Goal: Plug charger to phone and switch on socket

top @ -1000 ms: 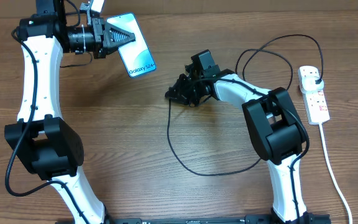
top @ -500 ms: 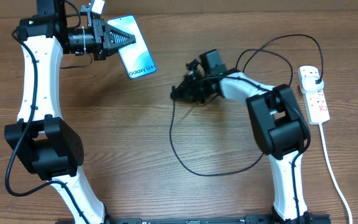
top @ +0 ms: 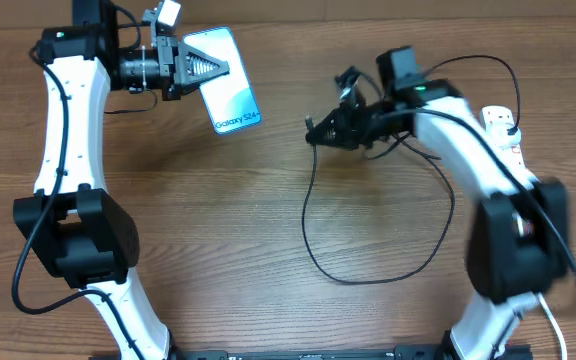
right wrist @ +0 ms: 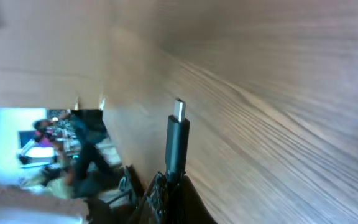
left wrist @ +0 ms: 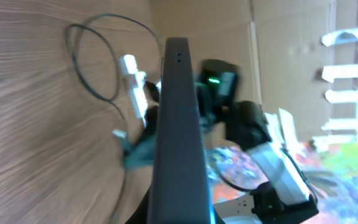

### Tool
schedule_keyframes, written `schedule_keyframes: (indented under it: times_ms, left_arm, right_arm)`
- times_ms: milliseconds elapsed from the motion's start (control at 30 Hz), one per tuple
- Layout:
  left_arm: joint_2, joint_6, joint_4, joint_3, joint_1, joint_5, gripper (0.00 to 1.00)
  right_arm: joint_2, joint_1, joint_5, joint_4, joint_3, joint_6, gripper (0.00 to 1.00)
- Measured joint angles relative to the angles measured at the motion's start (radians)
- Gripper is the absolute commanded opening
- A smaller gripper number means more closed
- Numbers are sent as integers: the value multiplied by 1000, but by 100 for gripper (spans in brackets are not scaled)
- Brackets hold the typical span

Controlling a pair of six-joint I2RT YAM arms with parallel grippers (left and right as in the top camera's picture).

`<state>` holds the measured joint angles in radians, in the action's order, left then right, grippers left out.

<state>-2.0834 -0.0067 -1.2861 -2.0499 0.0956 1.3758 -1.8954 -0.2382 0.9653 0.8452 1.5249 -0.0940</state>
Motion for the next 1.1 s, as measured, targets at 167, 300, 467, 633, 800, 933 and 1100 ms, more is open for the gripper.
schedule_keyframes:
  times_ms: [167,300,467,633,800,933,1100]
  left_arm:
    - [0,18,-1,0,-34,61,4]
    - [0,37,0,0,-66,103,4]
    - [0,43,0,0,-111,134,4]
    - [0,30,29,0,-145,144,4]
    - [0,-22,82,0,-162,145,4]
    - [0,-63,109,0,-168,150,4]
    - [0,-85,112,0,-169,151,4]
  right_arm:
    - [219,7,-5,138,1,79,4]
    - [335,8,-10,154,-40,99,4]
    - [475,-6,-18,34,-211,48,4]
    - [595,-84,-52,-217,-386,-122,4]
    - [629,-217,-138,-374,-452,-307,4]
    - [629,-284,-204,-439,-453,-409,4]
    - [629,-312,-270,-462,-453,-503,4]
